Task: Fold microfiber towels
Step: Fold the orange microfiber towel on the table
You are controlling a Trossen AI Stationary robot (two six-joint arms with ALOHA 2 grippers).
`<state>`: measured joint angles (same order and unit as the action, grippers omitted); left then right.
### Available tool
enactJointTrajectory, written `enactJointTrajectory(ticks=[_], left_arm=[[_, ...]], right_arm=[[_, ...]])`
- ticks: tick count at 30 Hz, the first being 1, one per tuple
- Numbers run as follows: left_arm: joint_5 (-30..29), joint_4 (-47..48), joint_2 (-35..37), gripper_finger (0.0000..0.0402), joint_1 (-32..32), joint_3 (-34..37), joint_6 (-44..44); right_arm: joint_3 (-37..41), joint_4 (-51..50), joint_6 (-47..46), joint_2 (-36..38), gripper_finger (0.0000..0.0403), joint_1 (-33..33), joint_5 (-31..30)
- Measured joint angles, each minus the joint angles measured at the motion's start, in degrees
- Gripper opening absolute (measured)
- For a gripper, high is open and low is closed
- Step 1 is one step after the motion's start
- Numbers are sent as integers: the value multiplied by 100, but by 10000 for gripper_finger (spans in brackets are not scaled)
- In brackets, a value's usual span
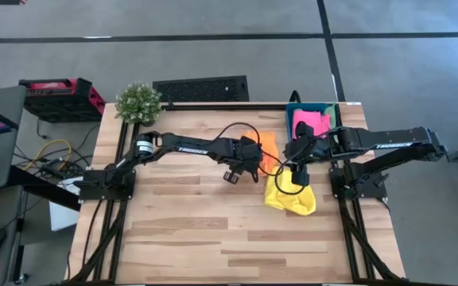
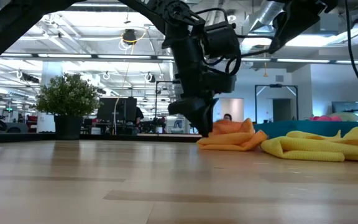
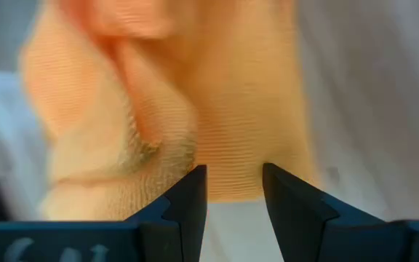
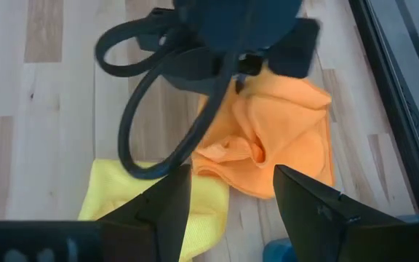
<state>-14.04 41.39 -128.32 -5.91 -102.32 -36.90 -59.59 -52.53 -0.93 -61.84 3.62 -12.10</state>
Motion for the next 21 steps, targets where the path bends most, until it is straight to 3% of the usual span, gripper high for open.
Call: enactJointTrajectory(ticks=[9, 13, 21], left_arm=[[54, -269, 17, 128, -275, -313, -412], [486, -493, -26, 128, -411, -311, -462], [651, -1492, -168, 128, -444, -322, -906]], right_arm=[[0, 0, 0, 0, 221, 0, 2], [0, -18, 0, 0, 221, 0, 4], [0, -45, -4, 0, 221, 0, 5]])
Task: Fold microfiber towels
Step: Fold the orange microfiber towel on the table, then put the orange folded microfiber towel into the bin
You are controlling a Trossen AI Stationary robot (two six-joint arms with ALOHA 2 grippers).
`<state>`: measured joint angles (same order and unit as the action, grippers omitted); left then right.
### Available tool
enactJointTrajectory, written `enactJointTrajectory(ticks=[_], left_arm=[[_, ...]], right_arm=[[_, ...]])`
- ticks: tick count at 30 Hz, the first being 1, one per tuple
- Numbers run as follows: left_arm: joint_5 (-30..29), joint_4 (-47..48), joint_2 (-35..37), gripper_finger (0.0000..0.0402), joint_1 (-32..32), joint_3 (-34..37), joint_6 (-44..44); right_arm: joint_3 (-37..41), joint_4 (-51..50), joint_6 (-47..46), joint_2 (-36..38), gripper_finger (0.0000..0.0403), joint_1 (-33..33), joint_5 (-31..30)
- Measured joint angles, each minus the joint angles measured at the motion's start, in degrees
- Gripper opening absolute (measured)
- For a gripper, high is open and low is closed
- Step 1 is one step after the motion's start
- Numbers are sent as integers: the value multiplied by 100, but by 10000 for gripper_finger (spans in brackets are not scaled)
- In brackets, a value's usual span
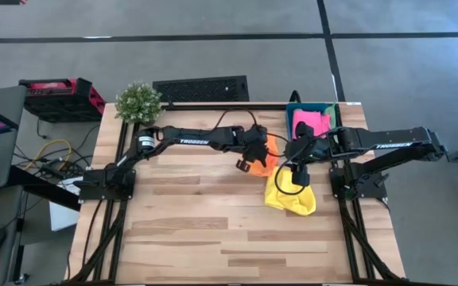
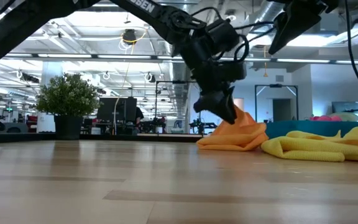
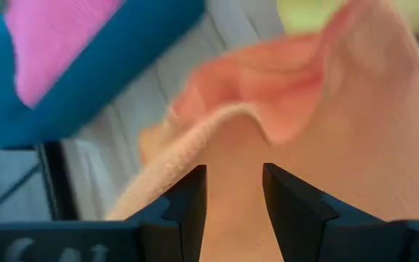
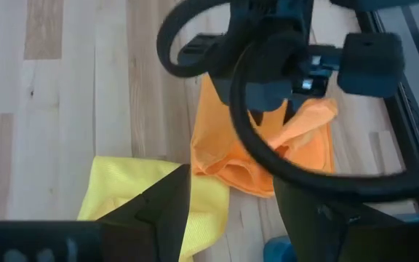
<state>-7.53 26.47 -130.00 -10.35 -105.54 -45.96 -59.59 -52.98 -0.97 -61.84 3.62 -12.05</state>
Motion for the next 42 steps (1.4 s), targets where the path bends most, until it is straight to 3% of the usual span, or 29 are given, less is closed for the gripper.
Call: enactJointTrajectory(ticks=[8, 17, 25, 34, 42], left_arm=[[-59, 57, 40, 128, 8, 20, 283], [525, -840, -57, 128, -138, 56, 48], [261, -861, -129, 128, -127, 57, 266], [343, 1004, 859, 128, -121, 42, 965], [431, 2221, 2069, 128, 112, 44, 1588]], right_arm=[[0, -19, -7, 0, 221, 0, -1], [0, -13, -10, 2, 221, 0, -1], [0, 1, -14, 2, 221, 0, -1], [0, 41, -96, 2, 221, -79, -4], [-2, 759, -333, -434, 221, -1050, 149]])
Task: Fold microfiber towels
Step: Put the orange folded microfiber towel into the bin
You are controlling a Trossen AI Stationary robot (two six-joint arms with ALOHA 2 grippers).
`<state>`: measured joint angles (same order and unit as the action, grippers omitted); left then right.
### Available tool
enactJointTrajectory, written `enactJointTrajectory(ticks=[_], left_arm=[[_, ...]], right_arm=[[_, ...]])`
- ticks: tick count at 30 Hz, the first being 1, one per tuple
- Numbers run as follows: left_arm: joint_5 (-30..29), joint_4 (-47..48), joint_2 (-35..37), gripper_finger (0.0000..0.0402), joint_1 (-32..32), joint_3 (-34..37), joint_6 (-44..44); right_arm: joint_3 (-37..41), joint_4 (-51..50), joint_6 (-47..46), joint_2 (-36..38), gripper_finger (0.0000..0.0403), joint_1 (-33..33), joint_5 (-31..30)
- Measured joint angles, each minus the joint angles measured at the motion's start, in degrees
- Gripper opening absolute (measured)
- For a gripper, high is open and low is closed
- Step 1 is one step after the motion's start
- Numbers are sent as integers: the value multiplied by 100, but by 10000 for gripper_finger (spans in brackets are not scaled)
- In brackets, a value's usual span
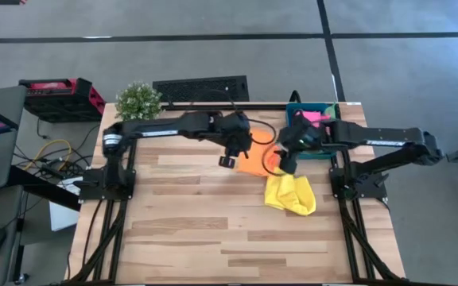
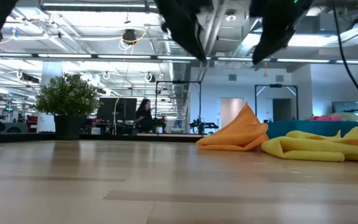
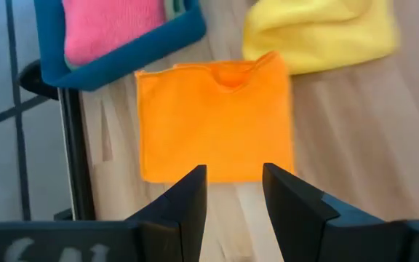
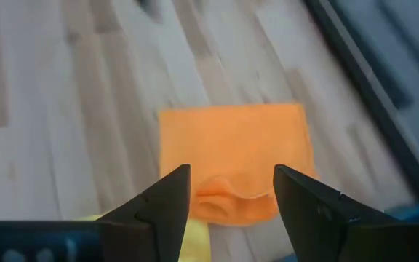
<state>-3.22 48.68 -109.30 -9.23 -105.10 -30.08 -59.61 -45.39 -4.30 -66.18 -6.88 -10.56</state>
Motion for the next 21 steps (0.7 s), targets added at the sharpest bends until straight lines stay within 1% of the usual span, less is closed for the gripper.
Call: enactJointTrajectory(ticks=[6, 8, 14, 21], left_arm=[[-48, 495, 837, 128, 166, -7, 470], [-52, 595, 1085, 128, 214, -7, 664], [-55, 919, 1537, 128, 327, -4, 1082], [-65, 1135, 1629, 128, 516, -2, 1071]], right_arm=[[-4, 105, -376, -754, 221, -976, 940], [-112, 47, -401, -1047, 221, -1198, 1111], [-614, 22, -578, -1993, 221, -1639, 1065], [-946, 67, -538, -2983, 221, -1844, 1049]])
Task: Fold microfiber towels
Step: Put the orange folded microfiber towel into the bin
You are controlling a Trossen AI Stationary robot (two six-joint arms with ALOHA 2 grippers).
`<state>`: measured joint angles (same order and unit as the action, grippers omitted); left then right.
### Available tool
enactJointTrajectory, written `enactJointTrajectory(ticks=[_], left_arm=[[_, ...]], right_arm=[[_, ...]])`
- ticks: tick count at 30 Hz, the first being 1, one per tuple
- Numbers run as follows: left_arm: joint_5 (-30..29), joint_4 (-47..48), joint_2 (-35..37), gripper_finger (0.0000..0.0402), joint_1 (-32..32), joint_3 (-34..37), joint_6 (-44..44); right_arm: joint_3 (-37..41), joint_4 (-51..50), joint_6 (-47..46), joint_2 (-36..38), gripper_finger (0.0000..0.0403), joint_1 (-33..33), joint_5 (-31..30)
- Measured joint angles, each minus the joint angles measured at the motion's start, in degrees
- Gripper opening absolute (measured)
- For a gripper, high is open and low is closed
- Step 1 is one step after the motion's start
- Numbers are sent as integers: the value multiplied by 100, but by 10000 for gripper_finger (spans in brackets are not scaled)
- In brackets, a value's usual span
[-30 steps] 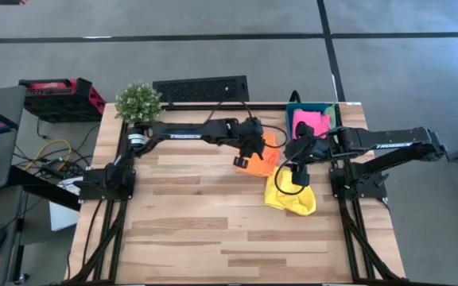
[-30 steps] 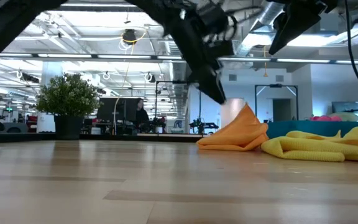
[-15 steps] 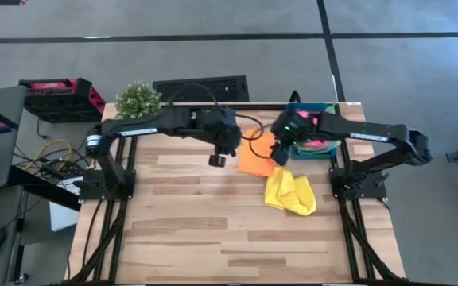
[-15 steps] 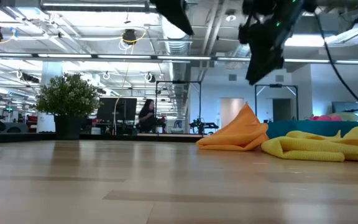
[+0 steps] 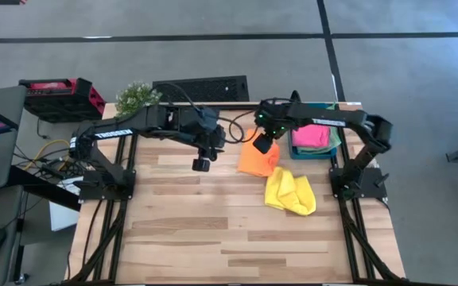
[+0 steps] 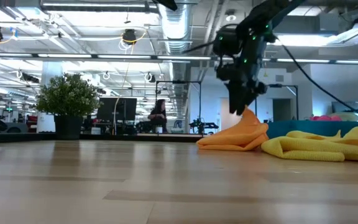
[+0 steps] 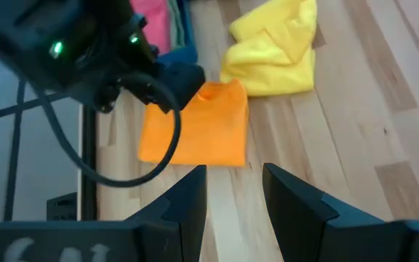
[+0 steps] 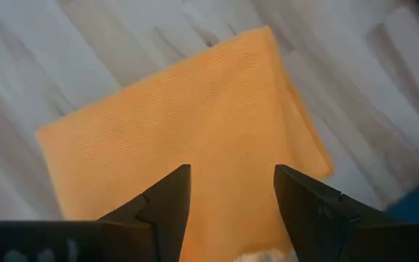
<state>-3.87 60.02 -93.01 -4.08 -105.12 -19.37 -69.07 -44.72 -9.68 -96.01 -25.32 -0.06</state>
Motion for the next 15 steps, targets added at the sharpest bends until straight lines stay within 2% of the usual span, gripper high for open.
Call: enactJointTrajectory(ticks=[6, 15], left_arm=[[-25, 119, 0, 128, 66, 0, -91], [-45, 291, 0, 128, 66, 0, -157]], right_arm=[[-226, -9, 139, -661, 221, -103, 14], [-315, 41, 562, -1016, 221, -294, -167]])
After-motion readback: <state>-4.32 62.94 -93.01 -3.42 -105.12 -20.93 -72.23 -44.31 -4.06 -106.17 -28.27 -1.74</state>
